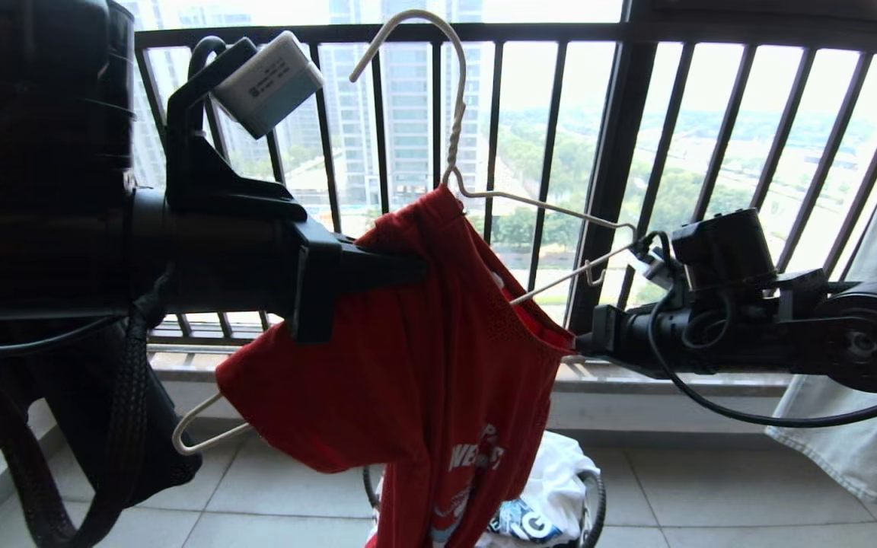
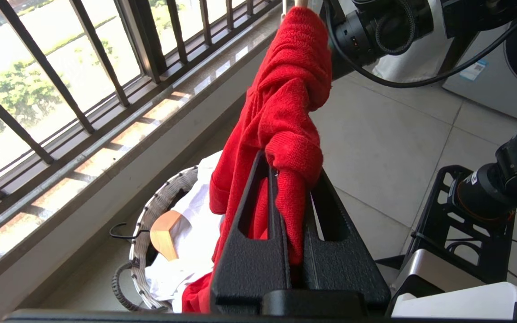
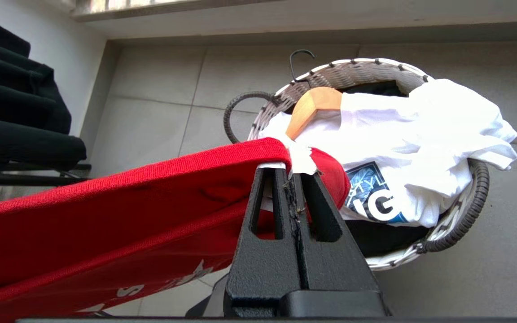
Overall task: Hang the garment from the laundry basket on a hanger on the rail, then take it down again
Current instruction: Hang the clothes on the clothes rack
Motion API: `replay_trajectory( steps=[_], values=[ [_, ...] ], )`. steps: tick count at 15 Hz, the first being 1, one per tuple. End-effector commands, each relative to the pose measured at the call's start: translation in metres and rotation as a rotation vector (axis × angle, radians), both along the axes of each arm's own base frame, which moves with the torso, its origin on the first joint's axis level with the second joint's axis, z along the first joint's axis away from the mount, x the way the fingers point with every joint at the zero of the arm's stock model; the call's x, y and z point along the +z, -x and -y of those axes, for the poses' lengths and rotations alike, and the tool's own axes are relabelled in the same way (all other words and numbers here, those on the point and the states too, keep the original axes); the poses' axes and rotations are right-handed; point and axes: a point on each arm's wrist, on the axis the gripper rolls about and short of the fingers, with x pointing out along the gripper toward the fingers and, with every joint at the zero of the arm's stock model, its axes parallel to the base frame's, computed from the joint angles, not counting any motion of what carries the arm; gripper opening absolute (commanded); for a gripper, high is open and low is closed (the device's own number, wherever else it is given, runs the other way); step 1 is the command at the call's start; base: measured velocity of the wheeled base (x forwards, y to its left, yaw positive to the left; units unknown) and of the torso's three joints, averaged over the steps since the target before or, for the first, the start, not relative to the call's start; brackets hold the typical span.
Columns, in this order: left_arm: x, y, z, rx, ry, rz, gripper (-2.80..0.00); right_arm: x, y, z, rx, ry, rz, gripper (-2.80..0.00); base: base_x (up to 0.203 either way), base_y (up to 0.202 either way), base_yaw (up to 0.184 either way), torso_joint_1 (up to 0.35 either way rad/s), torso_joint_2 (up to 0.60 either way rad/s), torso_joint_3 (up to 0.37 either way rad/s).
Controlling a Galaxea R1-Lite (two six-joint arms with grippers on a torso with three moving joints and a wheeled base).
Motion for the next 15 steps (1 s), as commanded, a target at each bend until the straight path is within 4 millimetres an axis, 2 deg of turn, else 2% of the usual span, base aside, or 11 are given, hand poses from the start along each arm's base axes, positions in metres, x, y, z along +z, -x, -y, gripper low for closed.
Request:
replay_trajectory(
  steps=[1,7,11,15],
  values=[
    [-0.006,-0.006,0.005,-0.005,-0.016,-0.02,-2.8,0.004,-0.004,0.013,-0.033,0.006,0.016,-2.8,0.0,0.0,0.0,0.0,0.0,0.0],
    [-0.021,-0.017,0.02,-0.025,-0.064,-0.037,-2.8,0.011,-0.013,0.043,-0.1,0.041,0.045,-2.8,0.0,0.0,0.0,0.0,0.0,0.0],
    [-0.028,-0.022,0.024,-0.029,-0.086,-0.049,-2.8,0.023,-0.013,0.057,-0.121,0.085,-0.048,-2.8,0.0,0.0,0.0,0.0,0.0,0.0],
    [-0.041,-0.033,0.034,-0.037,-0.125,-0.068,-2.8,0.031,-0.012,0.062,-0.129,0.091,-0.077,-2.8,0.0,0.0,0.0,0.0,0.0,0.0]
  ],
)
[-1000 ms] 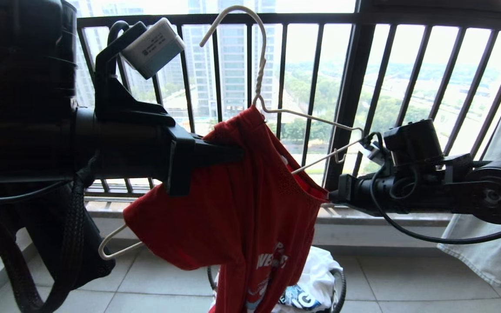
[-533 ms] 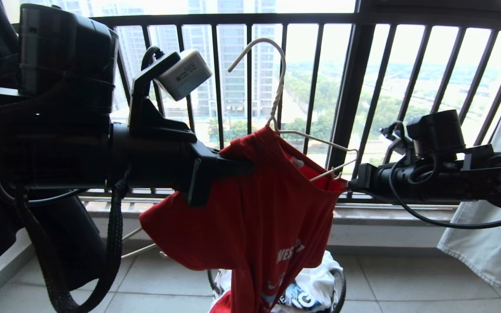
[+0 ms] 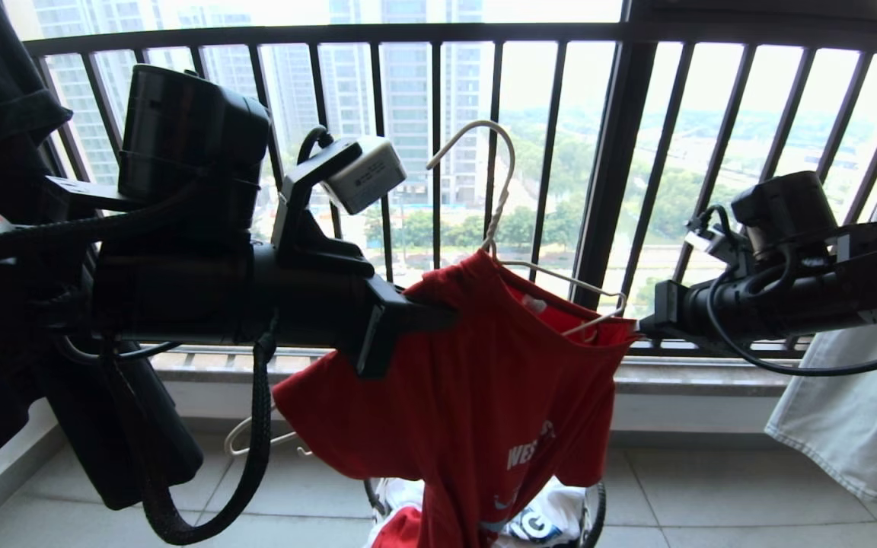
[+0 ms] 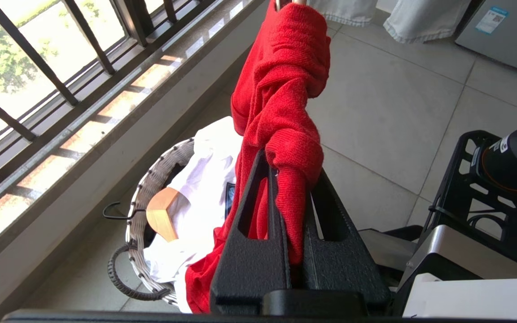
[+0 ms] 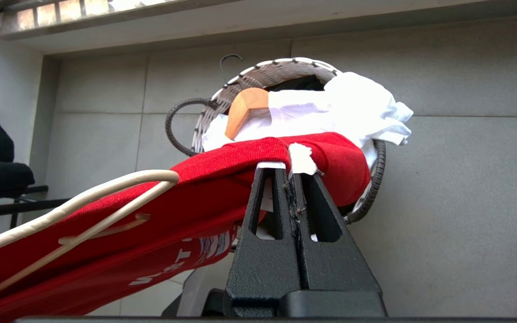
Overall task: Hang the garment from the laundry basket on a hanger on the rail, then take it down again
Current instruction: Hang the clothes on the clothes rack
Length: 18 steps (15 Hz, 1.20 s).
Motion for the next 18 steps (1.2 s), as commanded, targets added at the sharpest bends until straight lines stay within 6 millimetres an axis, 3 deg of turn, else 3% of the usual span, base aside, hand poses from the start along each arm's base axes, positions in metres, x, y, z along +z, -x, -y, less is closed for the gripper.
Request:
replay_trajectory(
  steps=[1,11,14,18],
  values=[
    [-0.01,-0.007,0.008,-0.008,-0.03,-0.017,-2.8,0.007,-0.001,0.005,-0.016,-0.003,-0.001,-2.8,0.0,0.0,0.0,0.0,0.0,0.0],
    [-0.04,-0.021,0.033,-0.014,-0.126,-0.046,-2.8,0.024,0.005,0.013,-0.039,-0.012,0.054,-2.8,0.0,0.0,0.0,0.0,0.0,0.0],
    [-0.04,-0.022,0.035,-0.013,-0.109,-0.027,-2.8,0.048,0.016,0.004,-0.005,-0.024,0.133,-2.8,0.0,0.0,0.0,0.0,0.0,0.0],
    [-0.038,-0.026,0.042,0.104,-0.024,0.119,-2.8,0.098,0.025,-0.02,0.048,-0.006,0.209,-2.8,0.0,0.0,0.0,0.0,0.0,0.0]
  ],
)
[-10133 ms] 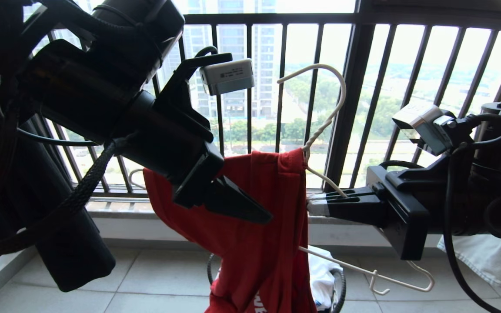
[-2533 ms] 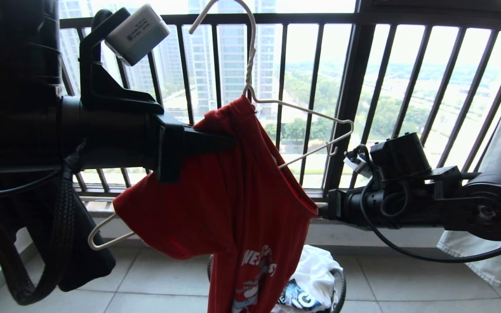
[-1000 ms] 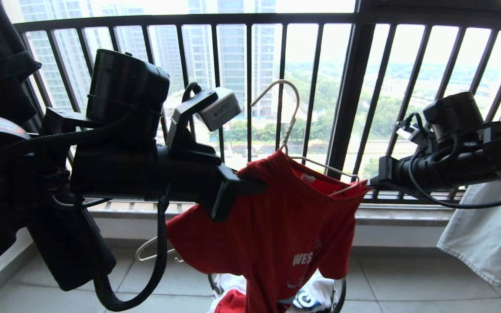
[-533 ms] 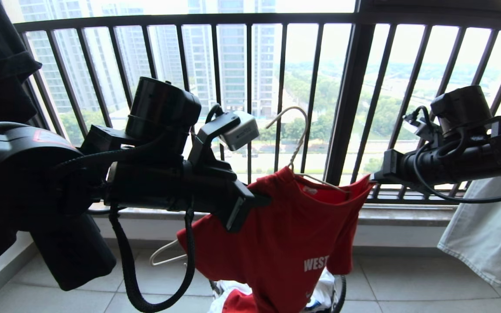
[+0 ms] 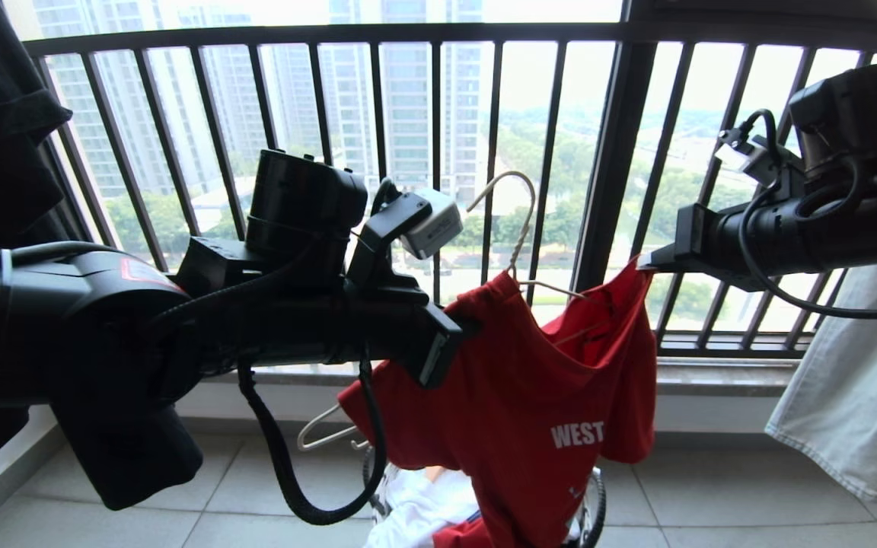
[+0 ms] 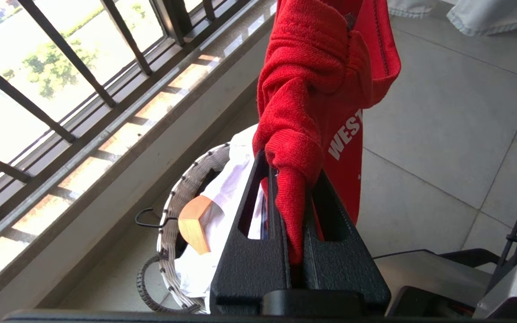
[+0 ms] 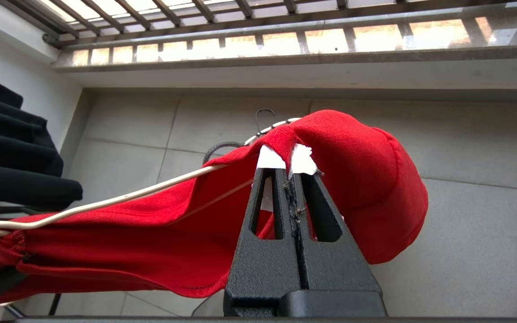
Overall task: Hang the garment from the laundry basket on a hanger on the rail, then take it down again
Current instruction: Hang the clothes on the clothes rack
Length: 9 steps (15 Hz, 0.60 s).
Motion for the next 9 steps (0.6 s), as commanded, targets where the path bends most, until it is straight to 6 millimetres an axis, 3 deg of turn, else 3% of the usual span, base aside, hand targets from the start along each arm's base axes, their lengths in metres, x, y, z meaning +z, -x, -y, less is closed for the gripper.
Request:
replay_trajectory(
  steps=[1,6,9],
  values=[
    [-0.002,0.001,0.004,0.039,0.032,0.065,-2.8,0.032,0.008,-0.014,0.022,0.025,0.032,-2.8,0.0,0.0,0.0,0.0,0.0,0.0],
    [-0.002,0.021,0.027,0.141,0.05,0.16,-2.8,0.055,0.011,-0.048,-0.02,0.213,0.061,-2.8,0.0,0.0,0.0,0.0,0.0,0.0],
    [-0.011,0.029,0.05,0.19,0.084,0.212,-2.8,0.044,0.005,-0.067,-0.055,0.364,0.066,-2.8,0.0,0.0,0.0,0.0,0.0,0.0]
  ],
)
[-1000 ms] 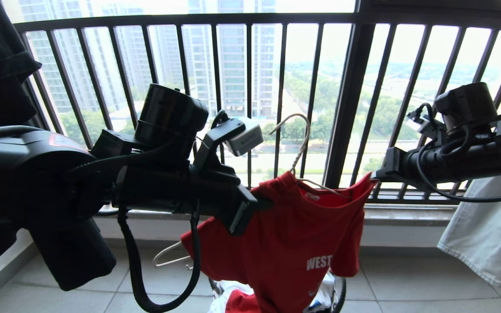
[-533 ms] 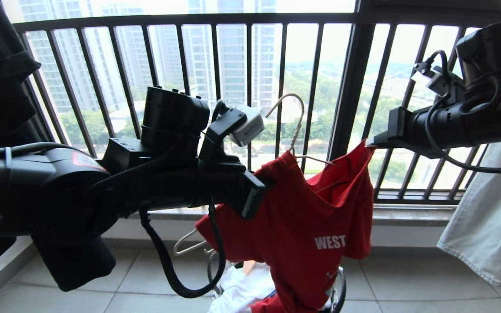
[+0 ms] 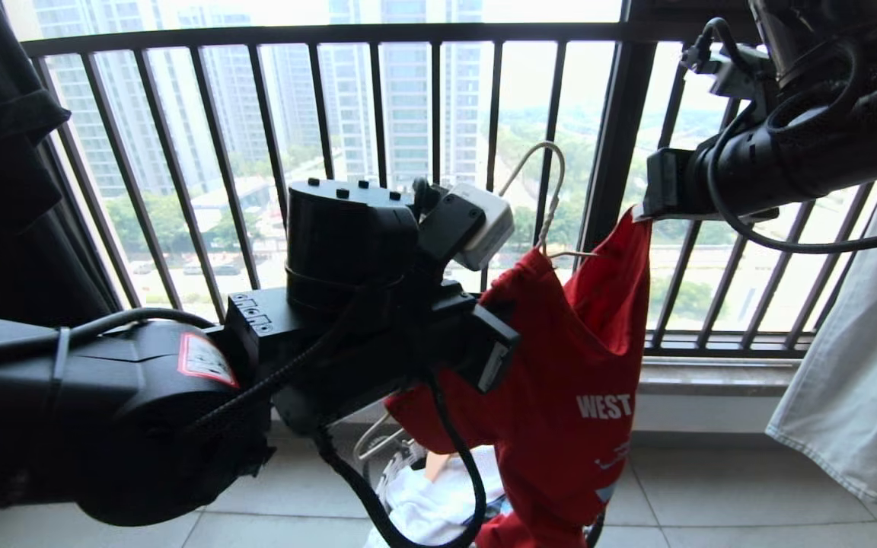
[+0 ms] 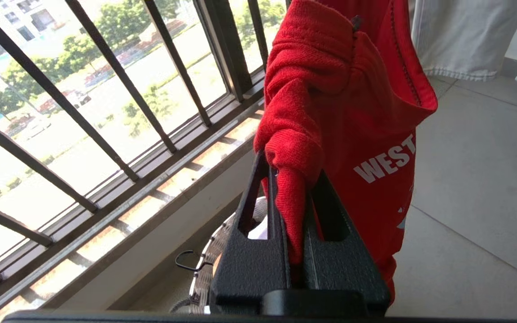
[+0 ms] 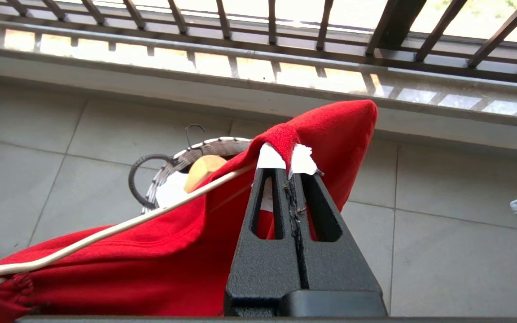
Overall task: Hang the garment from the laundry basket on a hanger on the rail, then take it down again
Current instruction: Hang the clothes on the clothes rack
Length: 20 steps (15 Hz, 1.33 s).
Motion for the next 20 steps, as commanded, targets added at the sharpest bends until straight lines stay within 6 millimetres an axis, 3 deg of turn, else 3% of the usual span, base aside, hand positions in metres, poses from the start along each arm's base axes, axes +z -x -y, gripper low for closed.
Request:
replay_trajectory(
  steps=[1,5,8,15,20],
  values=[
    [-0.011,0.001,0.02,0.052,0.023,0.038,-2.8,-0.01,-0.008,-0.016,-0.015,0.086,-0.001,-2.8,0.0,0.0,0.0,0.0,0.0,0.0],
    [-0.029,-0.011,0.05,0.176,0.057,0.103,-2.8,-0.004,-0.006,-0.019,-0.013,0.085,0.045,-2.8,0.0,0.0,0.0,0.0,0.0,0.0],
    [-0.031,-0.018,0.058,0.234,0.059,0.111,-2.8,0.003,0.0,-0.021,-0.001,0.059,0.087,-2.8,0.0,0.0,0.0,0.0,0.0,0.0],
    [-0.026,-0.024,0.055,0.254,0.074,0.116,-2.8,0.025,0.015,-0.013,0.001,-0.012,0.192,-2.8,0.0,0.0,0.0,0.0,0.0,0.0],
    [-0.022,-0.034,0.055,0.286,0.102,0.119,-2.8,0.037,0.035,-0.005,0.12,-0.091,0.218,-2.8,0.0,0.0,0.0,0.0,0.0,0.0]
  ],
)
